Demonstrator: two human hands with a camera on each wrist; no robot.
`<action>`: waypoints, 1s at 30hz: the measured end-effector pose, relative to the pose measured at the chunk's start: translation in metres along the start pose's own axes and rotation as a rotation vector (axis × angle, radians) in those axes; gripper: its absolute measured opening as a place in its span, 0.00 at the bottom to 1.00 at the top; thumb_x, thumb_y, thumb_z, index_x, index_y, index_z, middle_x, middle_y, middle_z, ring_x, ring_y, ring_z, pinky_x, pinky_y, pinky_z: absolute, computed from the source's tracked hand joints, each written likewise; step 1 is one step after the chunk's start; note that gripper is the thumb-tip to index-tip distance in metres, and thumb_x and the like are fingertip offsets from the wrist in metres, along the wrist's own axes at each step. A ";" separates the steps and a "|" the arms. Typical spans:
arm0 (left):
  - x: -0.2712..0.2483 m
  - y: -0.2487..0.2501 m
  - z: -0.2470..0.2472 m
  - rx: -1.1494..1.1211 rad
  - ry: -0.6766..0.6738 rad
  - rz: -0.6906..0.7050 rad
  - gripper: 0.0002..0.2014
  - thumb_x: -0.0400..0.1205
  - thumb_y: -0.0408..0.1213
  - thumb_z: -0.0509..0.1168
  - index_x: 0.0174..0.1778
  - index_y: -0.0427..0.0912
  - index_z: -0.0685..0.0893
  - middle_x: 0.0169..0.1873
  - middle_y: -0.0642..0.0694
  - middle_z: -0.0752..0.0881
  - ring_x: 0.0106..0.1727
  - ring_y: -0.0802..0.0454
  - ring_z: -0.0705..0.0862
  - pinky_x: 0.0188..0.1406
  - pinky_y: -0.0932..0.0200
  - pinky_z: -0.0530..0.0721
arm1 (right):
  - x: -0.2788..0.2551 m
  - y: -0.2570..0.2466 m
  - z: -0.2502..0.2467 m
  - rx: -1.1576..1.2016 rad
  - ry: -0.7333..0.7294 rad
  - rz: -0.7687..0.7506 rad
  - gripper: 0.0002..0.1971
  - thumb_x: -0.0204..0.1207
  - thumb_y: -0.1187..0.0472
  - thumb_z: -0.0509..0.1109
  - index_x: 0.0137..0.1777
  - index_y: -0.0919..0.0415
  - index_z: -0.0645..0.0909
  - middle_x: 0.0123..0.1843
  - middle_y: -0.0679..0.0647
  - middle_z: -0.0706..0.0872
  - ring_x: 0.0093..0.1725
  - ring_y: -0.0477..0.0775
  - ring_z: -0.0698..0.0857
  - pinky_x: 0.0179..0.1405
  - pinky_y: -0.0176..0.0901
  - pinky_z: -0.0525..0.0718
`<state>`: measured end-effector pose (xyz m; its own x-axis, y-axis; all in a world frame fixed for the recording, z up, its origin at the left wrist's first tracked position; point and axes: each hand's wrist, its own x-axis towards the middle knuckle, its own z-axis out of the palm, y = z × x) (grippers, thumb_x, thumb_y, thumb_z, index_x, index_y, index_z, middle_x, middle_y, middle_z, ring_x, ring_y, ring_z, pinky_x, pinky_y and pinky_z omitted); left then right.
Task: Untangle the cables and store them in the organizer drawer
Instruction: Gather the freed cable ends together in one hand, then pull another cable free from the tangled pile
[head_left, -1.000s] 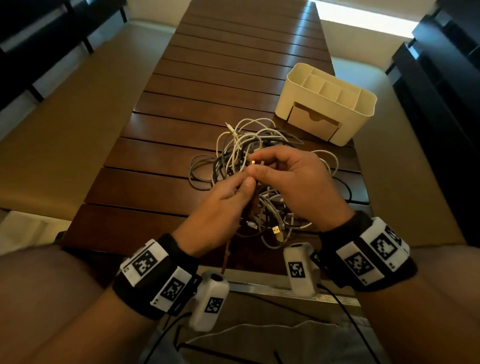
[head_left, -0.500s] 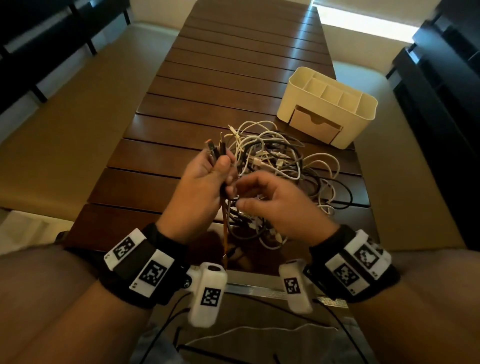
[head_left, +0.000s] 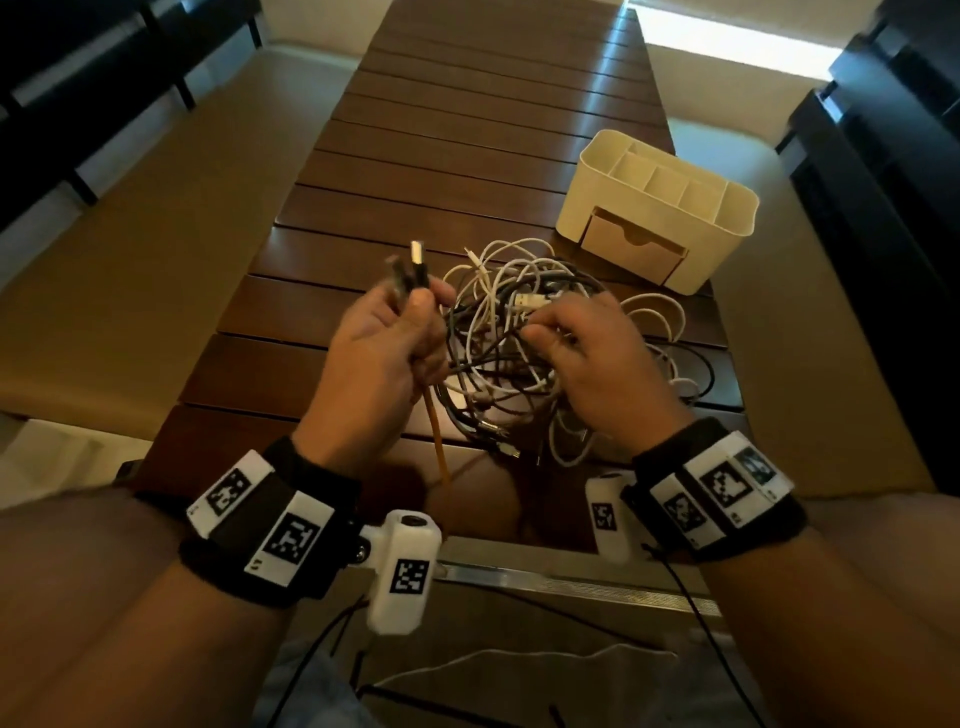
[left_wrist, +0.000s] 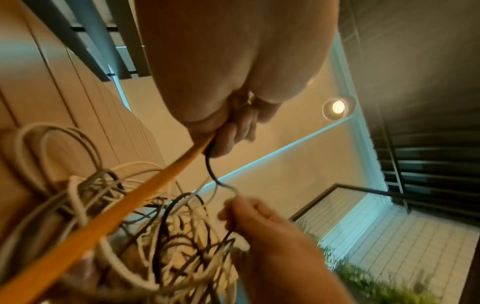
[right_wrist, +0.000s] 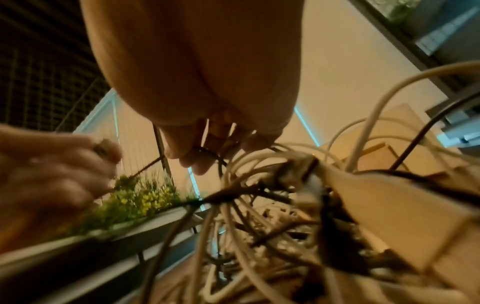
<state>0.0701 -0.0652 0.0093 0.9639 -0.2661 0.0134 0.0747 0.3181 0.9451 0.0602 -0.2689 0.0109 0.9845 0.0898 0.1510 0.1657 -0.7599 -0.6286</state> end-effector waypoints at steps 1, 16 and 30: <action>-0.001 -0.003 0.002 0.141 -0.011 -0.016 0.09 0.90 0.37 0.56 0.55 0.43 0.82 0.29 0.56 0.78 0.29 0.60 0.74 0.33 0.61 0.74 | 0.000 -0.004 -0.002 0.054 0.019 -0.028 0.03 0.84 0.55 0.66 0.51 0.47 0.81 0.45 0.35 0.78 0.51 0.43 0.74 0.58 0.46 0.74; 0.006 0.013 -0.011 0.399 -0.133 0.073 0.11 0.84 0.43 0.64 0.39 0.43 0.83 0.22 0.57 0.73 0.23 0.58 0.68 0.24 0.60 0.68 | -0.002 0.002 0.006 0.190 -0.190 0.009 0.06 0.87 0.55 0.62 0.53 0.51 0.80 0.47 0.45 0.84 0.46 0.41 0.82 0.42 0.33 0.80; 0.004 0.007 -0.001 0.746 0.039 0.053 0.08 0.88 0.40 0.63 0.58 0.50 0.87 0.35 0.62 0.86 0.36 0.69 0.81 0.35 0.75 0.75 | 0.003 0.008 0.003 0.118 0.009 -0.192 0.08 0.81 0.65 0.70 0.57 0.59 0.88 0.47 0.39 0.81 0.49 0.35 0.80 0.51 0.23 0.74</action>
<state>0.0745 -0.0627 0.0152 0.9708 -0.2305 0.0666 -0.1520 -0.3761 0.9140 0.0646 -0.2731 0.0042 0.9337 0.2198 0.2827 0.3564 -0.6487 -0.6724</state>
